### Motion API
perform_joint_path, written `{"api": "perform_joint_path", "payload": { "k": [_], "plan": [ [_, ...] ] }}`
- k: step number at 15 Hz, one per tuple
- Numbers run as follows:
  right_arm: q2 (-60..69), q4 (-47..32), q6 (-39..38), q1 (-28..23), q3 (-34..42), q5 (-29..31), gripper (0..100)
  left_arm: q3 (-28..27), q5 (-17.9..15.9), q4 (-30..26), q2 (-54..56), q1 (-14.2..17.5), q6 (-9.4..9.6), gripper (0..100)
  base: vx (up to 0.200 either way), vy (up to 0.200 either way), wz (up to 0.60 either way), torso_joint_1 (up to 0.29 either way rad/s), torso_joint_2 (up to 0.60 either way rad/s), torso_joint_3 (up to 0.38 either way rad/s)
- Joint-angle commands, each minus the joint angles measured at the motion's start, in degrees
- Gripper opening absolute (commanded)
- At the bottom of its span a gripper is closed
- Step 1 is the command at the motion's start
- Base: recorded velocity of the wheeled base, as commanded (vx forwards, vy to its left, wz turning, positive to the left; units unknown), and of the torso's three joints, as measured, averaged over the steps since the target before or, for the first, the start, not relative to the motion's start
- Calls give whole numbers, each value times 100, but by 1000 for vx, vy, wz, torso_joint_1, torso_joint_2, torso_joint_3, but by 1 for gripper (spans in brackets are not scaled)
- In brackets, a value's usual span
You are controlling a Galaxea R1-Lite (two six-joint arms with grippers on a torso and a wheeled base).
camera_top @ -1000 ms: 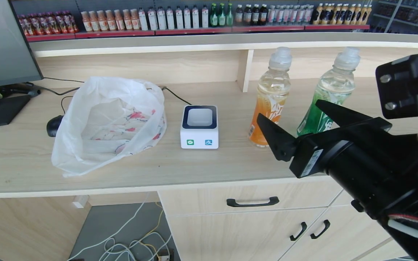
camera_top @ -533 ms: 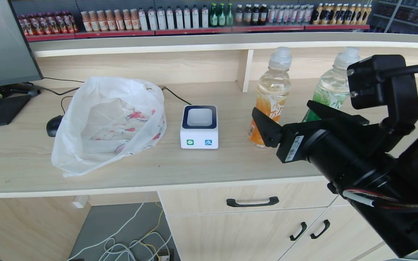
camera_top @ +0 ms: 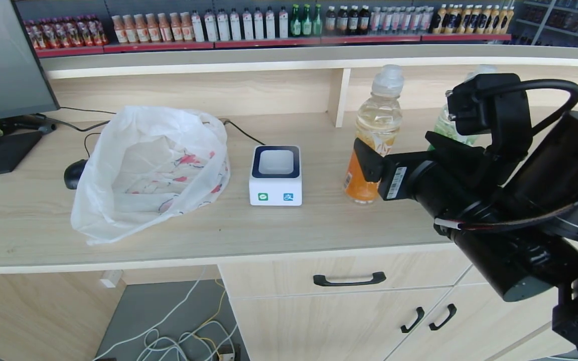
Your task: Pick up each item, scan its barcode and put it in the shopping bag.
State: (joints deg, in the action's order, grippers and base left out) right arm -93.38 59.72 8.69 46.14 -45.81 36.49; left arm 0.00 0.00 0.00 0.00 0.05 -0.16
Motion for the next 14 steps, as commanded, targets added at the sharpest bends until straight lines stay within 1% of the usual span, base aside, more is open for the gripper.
{"api": "perform_joint_path", "payload": {
  "k": [1,3,5,8,12,14],
  "plan": [
    [-84,4,106,-149,-51,-10,100,0,0,0,0,4,-2,100,0,0,0,0,0,0],
    [-128,40,282,-316,-86,-238,100,0,0,0,0,4,-2,100,0,0,0,0,0,0],
    [-198,66,282,-492,-121,-265,100,0,0,0,0,4,-2,100,0,0,0,0,0,0],
    [-365,154,282,-518,-191,-318,100,0,0,0,0,4,-2,100,0,0,0,0,0,0],
    [-778,198,335,-518,-604,-326,100,0,0,0,0,4,-2,100,0,0,0,0,0,0],
    [-849,215,335,-536,-666,-326,100,0,0,0,0,4,-2,100,0,0,0,0,0,0]
  ]
}}
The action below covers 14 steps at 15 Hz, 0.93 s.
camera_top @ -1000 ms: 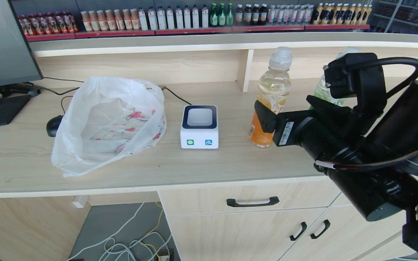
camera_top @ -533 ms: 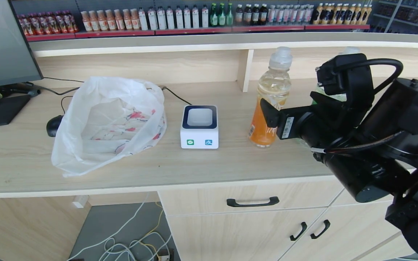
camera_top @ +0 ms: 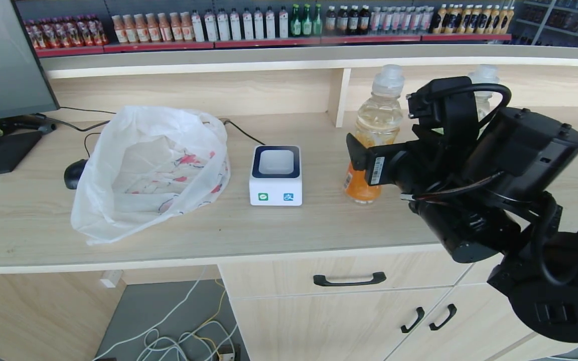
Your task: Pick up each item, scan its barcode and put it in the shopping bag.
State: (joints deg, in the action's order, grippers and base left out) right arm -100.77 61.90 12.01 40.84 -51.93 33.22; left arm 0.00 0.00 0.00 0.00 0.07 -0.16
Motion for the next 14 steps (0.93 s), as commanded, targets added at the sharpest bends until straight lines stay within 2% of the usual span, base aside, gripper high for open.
{"api": "perform_joint_path", "payload": {
  "k": [1,4,7,10,14],
  "plan": [
    [-136,15,-5,-15,-63,0,100,0,0,0,0,1,-2,100,0,0,0,0,0,0],
    [-215,50,3,-269,-71,-123,100,0,0,0,0,1,-2,100,0,0,0,0,0,0],
    [-312,111,3,-278,-98,-167,100,0,0,0,0,1,-2,100,0,0,0,0,0,0],
    [-532,138,-23,-278,-335,-167,100,0,0,0,0,1,-2,100,0,0,0,0,0,0],
    [-1033,129,-32,-348,-1038,-184,100,0,0,0,0,1,-2,100,0,0,0,0,0,0]
  ]
}}
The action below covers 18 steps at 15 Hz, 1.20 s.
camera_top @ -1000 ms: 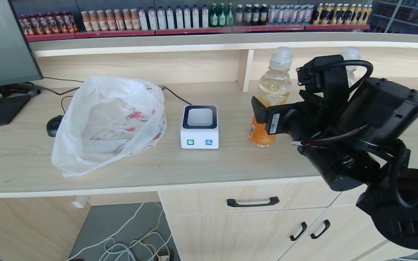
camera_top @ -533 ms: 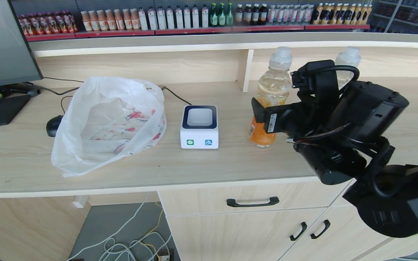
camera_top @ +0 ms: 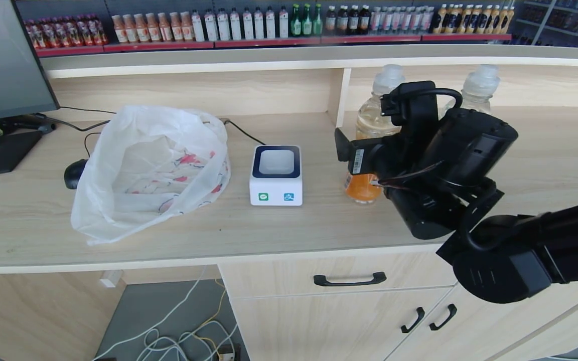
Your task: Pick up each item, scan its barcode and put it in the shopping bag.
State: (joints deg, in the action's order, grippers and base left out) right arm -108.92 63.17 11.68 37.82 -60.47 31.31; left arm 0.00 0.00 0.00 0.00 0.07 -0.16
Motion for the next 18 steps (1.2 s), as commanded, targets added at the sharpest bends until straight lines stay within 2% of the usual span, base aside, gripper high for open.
{"api": "perform_joint_path", "payload": {
  "k": [1,16,17,18],
  "plan": [
    [-226,2,1,-64,-238,-54,100,0,0,0,0,1,-2,100,0,0,0,0,0,0],
    [-261,20,27,-204,-290,-81,100,0,0,0,0,1,-2,100,0,0,0,0,0,0],
    [-261,20,-8,-204,-290,-81,0,0,0,0,0,1,-2,100,0,0,0,0,0,0],
    [-243,20,-8,-196,-290,-81,0,0,0,0,0,1,-2,100,0,0,0,0,0,0]
  ]
}}
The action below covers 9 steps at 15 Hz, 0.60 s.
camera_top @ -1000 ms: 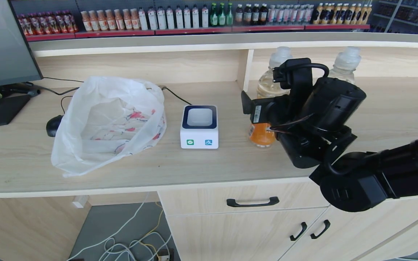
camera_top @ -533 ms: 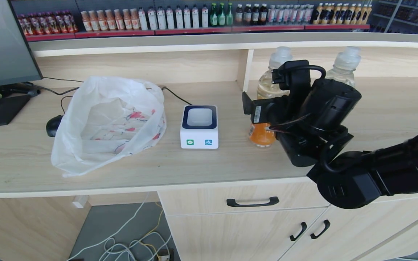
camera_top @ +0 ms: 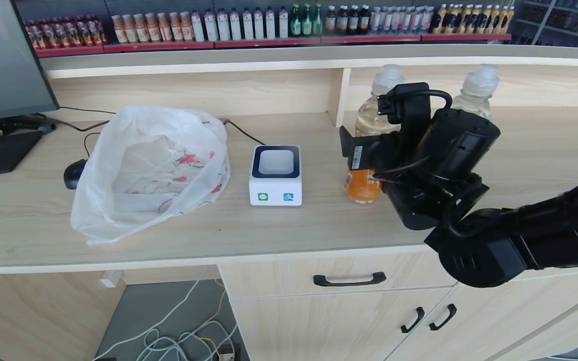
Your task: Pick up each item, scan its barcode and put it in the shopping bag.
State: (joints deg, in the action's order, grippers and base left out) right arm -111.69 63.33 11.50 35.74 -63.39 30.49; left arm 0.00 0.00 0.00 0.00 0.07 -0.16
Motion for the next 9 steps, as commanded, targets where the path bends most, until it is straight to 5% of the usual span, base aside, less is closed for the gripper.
{"api": "perform_joint_path", "payload": {
  "k": [1,9],
  "plan": [
    [42,4,11,3,-7,1,0,0,0,0,0,1,-2,100,0,0,0,0,0,0],
    [191,118,2,3,11,-52,0,0,0,0,0,1,-2,100,0,0,0,0,0,0]
  ]
}}
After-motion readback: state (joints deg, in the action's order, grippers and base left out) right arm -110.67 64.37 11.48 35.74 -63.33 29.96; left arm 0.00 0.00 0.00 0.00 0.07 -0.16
